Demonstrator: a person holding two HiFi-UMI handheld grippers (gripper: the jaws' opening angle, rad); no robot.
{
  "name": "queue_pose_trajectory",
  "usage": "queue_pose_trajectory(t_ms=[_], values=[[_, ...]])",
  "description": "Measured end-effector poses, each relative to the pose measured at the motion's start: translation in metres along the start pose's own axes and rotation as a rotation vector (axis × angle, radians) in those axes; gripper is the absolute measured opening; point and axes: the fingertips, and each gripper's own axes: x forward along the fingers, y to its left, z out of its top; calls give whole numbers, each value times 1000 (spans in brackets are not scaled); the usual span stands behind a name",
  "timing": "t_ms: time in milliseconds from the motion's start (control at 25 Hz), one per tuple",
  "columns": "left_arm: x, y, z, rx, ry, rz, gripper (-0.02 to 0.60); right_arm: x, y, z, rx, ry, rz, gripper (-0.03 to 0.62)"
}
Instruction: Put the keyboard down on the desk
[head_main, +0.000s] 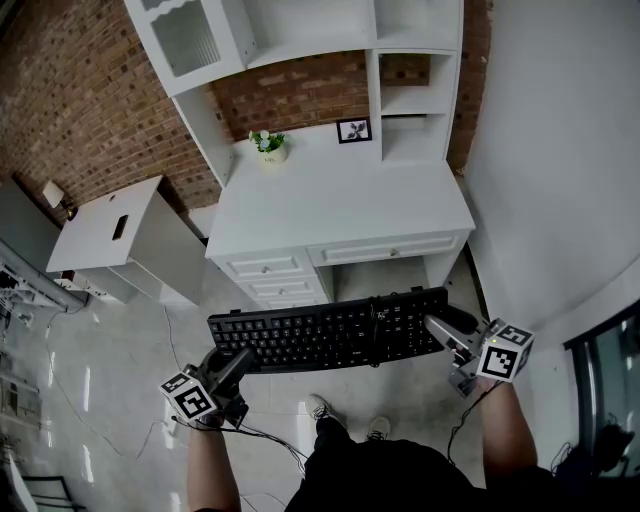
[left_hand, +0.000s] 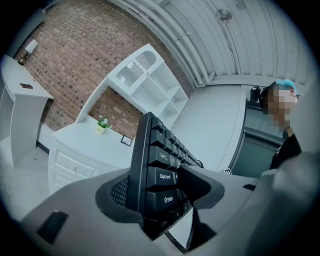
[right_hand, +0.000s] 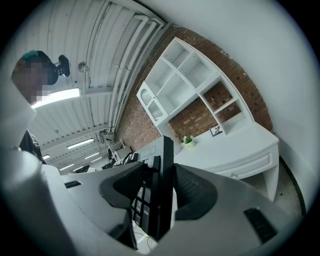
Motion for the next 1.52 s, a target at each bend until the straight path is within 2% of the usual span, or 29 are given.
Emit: queue_pose_trajectory(t_ms=[800, 1080, 1520], values=[[20, -18, 19, 29, -6, -1, 270, -8, -8, 26, 21, -43, 10, 195], [29, 4, 25, 11, -7, -11, 270, 11, -16, 30, 18, -37, -5, 195], [59, 66, 47, -16, 7, -50, 270, 64, -35, 36, 32, -47, -55, 195]])
